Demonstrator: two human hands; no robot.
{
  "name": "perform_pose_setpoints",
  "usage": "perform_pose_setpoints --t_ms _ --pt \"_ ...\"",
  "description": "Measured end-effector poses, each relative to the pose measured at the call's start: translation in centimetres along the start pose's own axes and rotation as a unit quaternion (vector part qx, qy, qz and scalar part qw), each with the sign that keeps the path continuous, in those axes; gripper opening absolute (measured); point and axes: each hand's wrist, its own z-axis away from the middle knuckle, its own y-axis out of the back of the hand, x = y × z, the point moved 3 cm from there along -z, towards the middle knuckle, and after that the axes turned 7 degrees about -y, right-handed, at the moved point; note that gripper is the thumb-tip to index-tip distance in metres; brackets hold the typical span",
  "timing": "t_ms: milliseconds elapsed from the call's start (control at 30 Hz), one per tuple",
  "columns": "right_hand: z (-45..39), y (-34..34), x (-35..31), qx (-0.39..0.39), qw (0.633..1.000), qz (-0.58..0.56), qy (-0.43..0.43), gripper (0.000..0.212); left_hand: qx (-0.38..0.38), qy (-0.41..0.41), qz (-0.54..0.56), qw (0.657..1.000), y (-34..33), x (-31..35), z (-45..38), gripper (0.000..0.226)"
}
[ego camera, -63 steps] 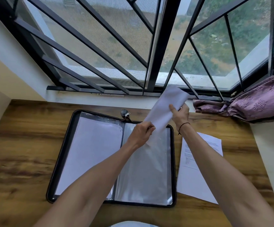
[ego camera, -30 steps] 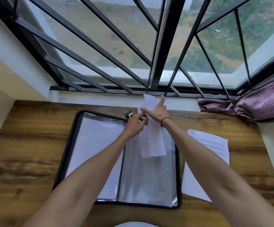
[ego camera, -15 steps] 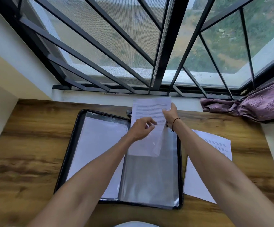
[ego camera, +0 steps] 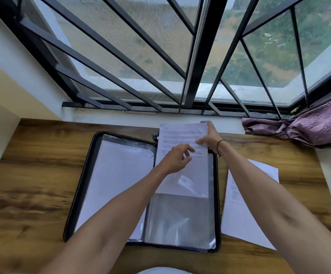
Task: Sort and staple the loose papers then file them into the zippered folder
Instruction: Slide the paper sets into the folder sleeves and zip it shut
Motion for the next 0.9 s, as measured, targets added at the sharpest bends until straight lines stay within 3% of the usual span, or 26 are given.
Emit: perform_pose_setpoints --t_ms 67,100,267,333,600,667,800,900 --pt "0.3 -0.2 -0.8 0.027 0.996 0.074 0.053 0.096 0.018 0.005 -0.001 1.000 -0.1 0.0 -0.2 0.031" --pt "0.3 -0.3 -1.1 0.034 0.993 0.088 0.067 0.096 0.022 0.009 -0.002 1.000 0.0 0.0 -0.2 0.034" --pt "-0.1 -0.7 -1.3 0.066 0.985 0.126 0.099 0.046 0.047 0.037 0.000 0.998 1.4 -0.9 -0.1 0.037" --pt "-0.3 -0.6 -1.3 0.072 0.982 0.142 0.100 0.036 0.048 0.052 -0.002 0.997 2.2 -1.6 0.0 0.037" --pt "1.0 -0.3 -1.0 -0.018 0.967 0.232 0.109 0.045 0.095 0.068 -0.076 0.990 4.8 -4.5 0.4 0.052" --pt "1.3 -0.5 -0.6 -0.030 0.966 0.235 0.107 0.036 0.062 0.070 -0.114 0.989 5.0 -4.7 0.2 0.063" --pt "1.9 -1.1 0.2 -0.048 0.963 0.240 0.110 0.005 -0.072 0.085 -0.191 0.975 4.4 -4.7 0.2 0.083" --pt "2.9 -1.5 0.4 -0.077 0.946 0.293 0.117 0.031 -0.093 0.075 -0.230 0.966 4.2 -4.6 0.5 0.082"
